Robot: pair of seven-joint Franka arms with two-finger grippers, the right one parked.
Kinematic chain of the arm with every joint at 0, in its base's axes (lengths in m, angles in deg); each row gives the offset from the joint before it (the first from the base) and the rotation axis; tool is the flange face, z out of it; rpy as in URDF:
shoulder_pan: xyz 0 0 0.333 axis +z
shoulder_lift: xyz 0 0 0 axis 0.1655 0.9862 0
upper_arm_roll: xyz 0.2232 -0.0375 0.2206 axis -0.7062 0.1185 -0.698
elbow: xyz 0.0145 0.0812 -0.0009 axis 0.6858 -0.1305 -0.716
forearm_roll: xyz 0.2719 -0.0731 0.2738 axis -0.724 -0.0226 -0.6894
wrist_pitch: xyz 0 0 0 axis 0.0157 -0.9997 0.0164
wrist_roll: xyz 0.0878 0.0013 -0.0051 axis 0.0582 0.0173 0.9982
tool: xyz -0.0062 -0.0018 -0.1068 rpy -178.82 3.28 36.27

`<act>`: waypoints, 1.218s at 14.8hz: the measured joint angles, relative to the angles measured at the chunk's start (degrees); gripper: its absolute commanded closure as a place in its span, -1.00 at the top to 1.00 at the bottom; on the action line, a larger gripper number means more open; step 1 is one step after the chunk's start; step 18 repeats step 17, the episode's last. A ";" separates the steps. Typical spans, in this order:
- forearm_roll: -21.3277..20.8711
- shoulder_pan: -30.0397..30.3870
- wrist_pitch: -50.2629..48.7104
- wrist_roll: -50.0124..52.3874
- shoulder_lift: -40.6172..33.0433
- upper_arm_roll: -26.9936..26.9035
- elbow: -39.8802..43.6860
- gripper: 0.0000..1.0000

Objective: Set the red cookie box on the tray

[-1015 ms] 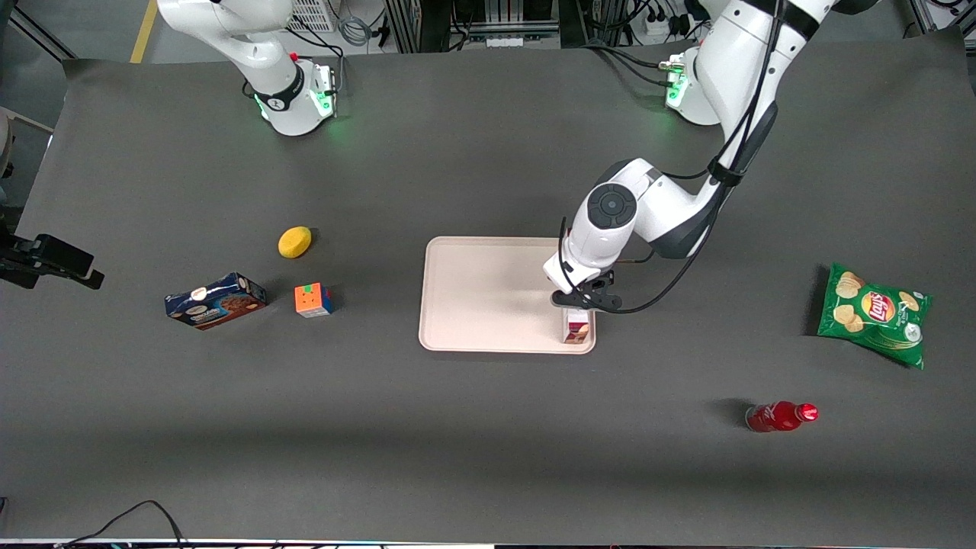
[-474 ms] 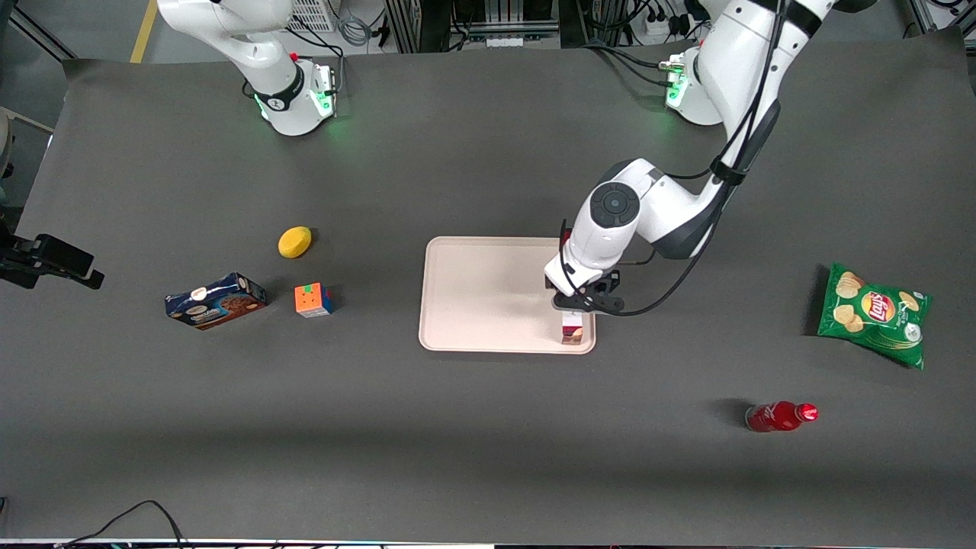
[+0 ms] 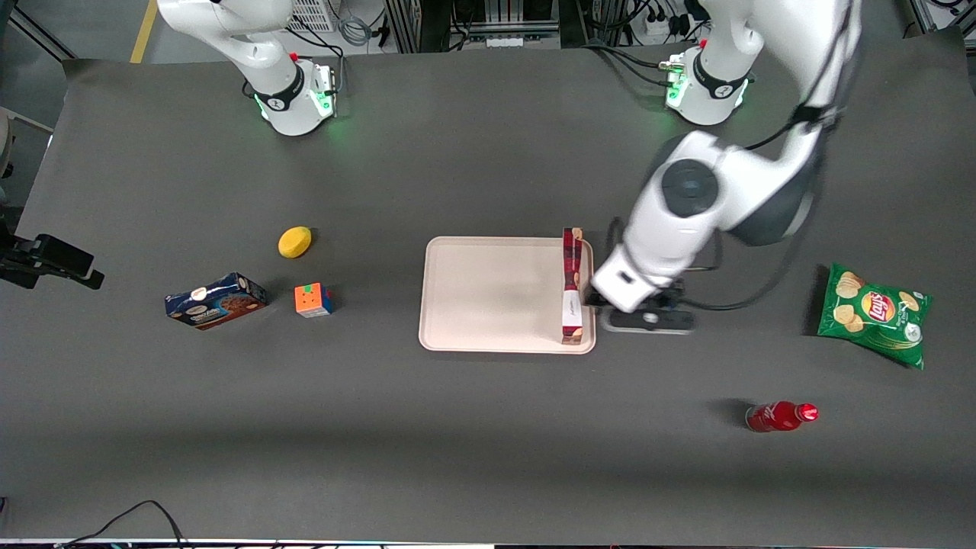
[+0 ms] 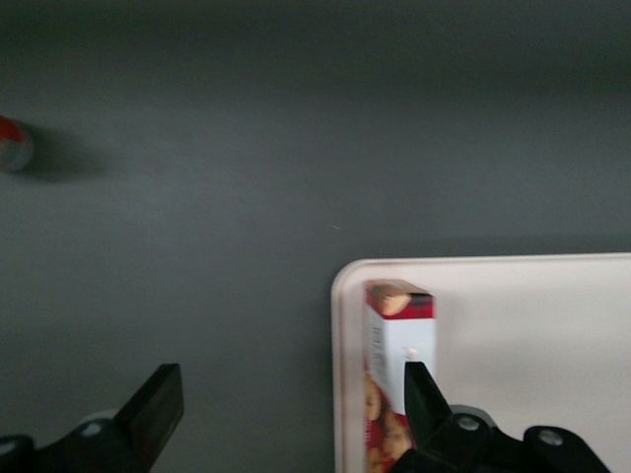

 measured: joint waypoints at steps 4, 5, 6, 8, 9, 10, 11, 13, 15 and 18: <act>5.16 2.90 -11.38 -12.48 -5.96 -8.57 5.42 1.00; 6.06 3.62 -14.61 -14.77 -7.42 -10.62 6.82 1.00; 6.64 4.18 -17.47 -17.13 -8.98 -12.71 8.09 1.00; 7.12 5.50 -21.01 -21.22 -12.27 -15.69 9.41 1.00; 7.22 6.46 -22.37 -22.83 -14.08 -16.46 9.53 1.00; 7.24 7.40 -23.94 -24.12 -15.96 -16.90 9.55 1.00; 7.24 8.23 -25.45 -24.90 -17.78 -17.12 9.55 1.00; 7.22 9.46 -28.46 -25.98 -21.14 -17.25 9.49 1.00; 7.19 10.17 -30.39 -27.31 -23.65 -17.58 9.14 1.00; 7.19 10.44 -30.71 -28.62 -25.00 -18.45 8.66 1.00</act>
